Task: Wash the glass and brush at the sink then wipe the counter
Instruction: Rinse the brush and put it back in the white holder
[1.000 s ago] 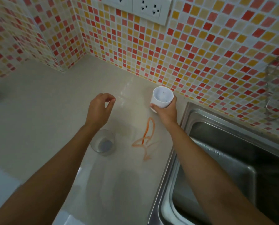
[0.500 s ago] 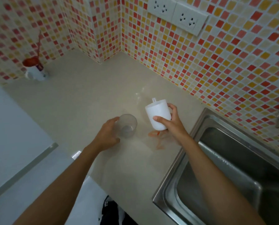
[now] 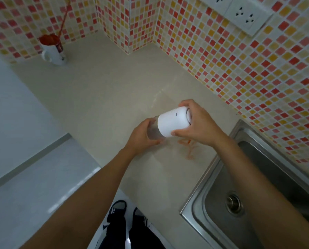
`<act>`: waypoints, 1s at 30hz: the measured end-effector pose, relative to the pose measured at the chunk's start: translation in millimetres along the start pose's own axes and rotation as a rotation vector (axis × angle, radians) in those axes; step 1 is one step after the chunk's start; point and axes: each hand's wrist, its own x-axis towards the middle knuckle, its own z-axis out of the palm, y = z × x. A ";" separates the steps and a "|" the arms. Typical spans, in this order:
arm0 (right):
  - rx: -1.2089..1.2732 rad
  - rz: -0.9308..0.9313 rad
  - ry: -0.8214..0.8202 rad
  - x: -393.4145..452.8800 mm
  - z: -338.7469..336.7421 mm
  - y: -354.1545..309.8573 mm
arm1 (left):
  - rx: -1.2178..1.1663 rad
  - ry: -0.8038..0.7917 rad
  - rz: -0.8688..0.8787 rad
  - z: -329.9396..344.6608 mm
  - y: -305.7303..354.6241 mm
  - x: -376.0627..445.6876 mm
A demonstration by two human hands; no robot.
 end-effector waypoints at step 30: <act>-0.008 0.002 -0.094 16.2 72.5 -7.0 | -0.006 -0.105 0.076 -16.6 -10.6 -0.6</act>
